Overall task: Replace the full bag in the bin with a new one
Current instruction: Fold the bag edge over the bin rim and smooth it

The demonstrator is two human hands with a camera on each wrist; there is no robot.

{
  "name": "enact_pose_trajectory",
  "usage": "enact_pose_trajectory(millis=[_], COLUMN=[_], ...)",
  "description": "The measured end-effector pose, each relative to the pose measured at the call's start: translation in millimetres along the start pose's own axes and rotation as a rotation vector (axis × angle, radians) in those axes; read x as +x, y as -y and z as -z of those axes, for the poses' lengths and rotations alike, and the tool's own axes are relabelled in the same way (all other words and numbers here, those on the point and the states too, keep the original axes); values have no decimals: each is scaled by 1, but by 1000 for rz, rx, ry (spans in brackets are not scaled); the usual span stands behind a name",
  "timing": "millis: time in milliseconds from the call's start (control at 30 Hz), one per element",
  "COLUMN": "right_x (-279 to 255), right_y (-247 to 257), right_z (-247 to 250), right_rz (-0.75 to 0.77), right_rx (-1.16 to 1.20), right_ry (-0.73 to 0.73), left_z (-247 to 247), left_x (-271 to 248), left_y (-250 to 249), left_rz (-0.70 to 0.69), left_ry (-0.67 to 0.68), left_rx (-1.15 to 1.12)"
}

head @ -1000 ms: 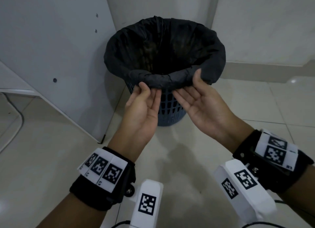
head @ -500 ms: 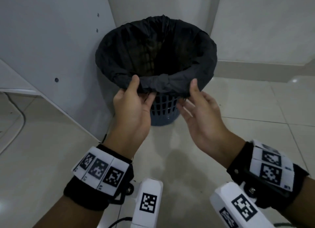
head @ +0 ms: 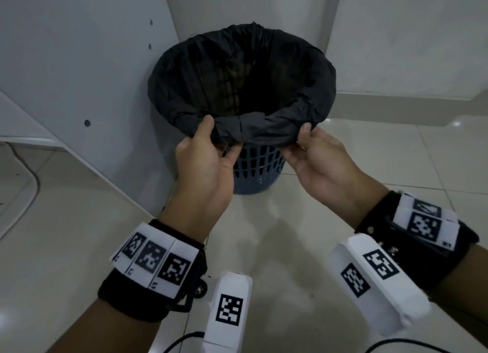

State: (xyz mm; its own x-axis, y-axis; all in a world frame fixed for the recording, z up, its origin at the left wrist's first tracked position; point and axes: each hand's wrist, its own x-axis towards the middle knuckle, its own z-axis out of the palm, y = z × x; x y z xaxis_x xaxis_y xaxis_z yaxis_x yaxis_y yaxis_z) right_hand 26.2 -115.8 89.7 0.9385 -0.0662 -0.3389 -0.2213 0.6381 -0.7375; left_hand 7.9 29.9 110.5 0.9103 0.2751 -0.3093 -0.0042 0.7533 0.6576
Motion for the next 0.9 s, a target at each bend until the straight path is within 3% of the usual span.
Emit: enact_pose_trajectory(millis=[133,267,333,533,900], right_x=[-2,-18,-28,-30,-12], right_y=[4,4,4,17,15], right_z=[-3,-2,-2,-12,-21], right_rz=[-57,-81,-105,-144,-198], right_rx=[-23,-157,-199,-246,-284], right_ry=[-33,-254,-295,-174,-122], left_z=[0,-1,0,-1,-2], left_x=[0,0,1,1,1], left_y=[0,-1,-1,0,0], left_rz=[6,12,8,8,9], left_ry=[-8,-12,-16,-4,-22], left_rx=[-7,-5,-3,4,-3])
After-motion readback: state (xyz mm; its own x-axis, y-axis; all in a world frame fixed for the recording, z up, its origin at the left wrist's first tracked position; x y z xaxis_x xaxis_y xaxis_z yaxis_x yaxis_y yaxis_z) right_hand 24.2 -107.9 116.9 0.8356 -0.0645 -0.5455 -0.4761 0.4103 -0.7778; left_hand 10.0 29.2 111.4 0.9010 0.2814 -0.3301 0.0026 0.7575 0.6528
